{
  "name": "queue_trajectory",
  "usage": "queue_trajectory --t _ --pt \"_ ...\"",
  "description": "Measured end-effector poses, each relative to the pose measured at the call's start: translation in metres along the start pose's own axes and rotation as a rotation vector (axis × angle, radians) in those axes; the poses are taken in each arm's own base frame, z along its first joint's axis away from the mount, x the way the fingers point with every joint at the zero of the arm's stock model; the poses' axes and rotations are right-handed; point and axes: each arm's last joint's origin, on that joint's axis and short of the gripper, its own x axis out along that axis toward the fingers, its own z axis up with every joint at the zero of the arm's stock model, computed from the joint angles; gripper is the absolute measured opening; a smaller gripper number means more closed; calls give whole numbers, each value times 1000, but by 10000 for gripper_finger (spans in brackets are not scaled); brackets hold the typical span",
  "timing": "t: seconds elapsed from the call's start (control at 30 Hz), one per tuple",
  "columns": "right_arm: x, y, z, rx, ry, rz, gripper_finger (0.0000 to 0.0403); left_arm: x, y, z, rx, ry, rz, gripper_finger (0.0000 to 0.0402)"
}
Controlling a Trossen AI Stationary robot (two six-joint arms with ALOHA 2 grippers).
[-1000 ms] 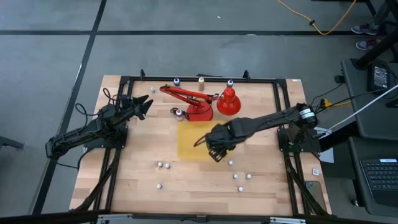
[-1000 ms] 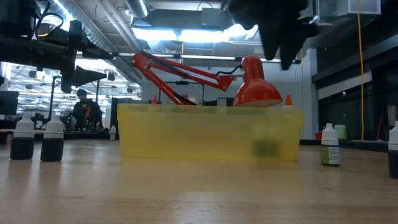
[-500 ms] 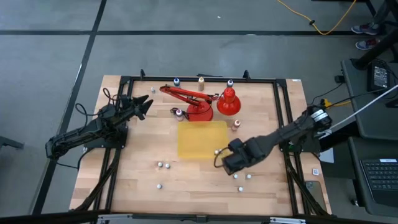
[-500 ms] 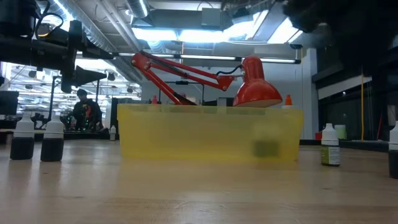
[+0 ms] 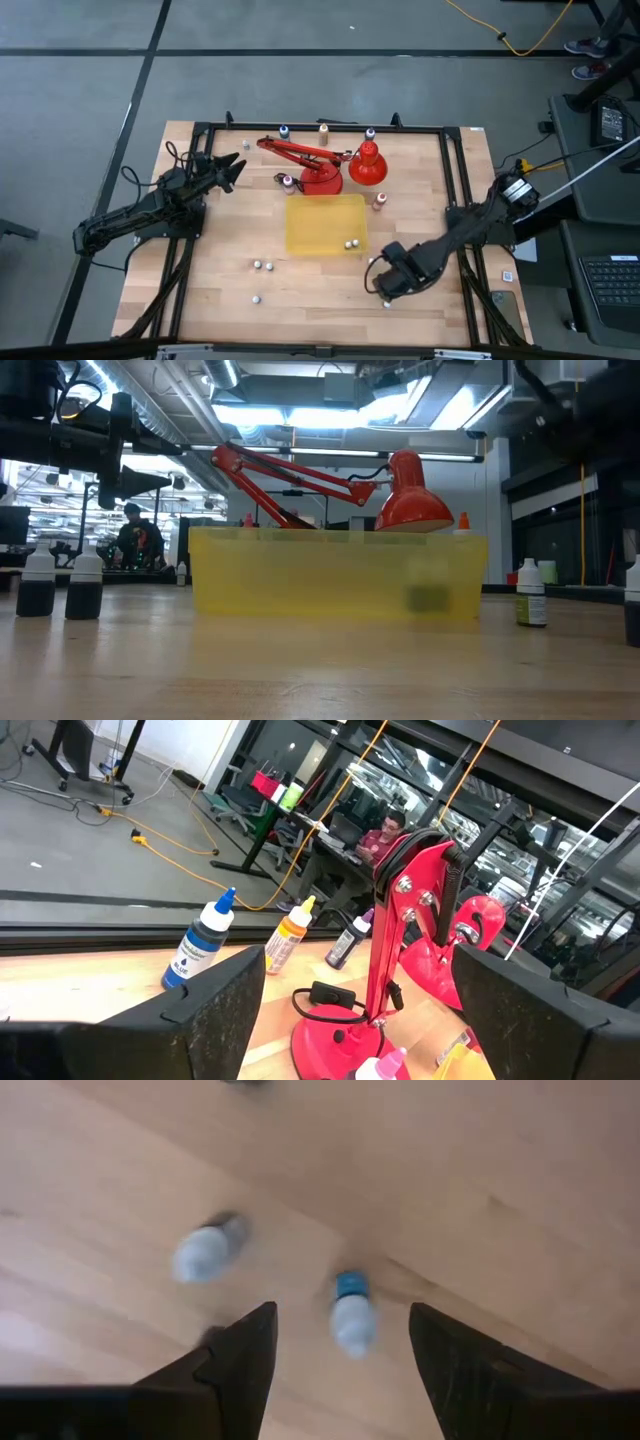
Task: Pick & Place food coloring
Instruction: Put the small blue food bottle into the yellow bin
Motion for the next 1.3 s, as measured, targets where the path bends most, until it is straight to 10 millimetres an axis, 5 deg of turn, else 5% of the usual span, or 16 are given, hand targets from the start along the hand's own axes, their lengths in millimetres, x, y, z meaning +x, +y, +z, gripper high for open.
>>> queue_trajectory --t 0.33,0.67,1.3 --pt "25 -16 -9 0 -8 -20 228 0 0 0 0 0 0 312" --pt "27 -15 -11 -36 -12 3 220 0 0 0 0 0 0 313" --pt "18 -11 -12 -117 -11 -13 69 0 0 0 0 0 0 311"
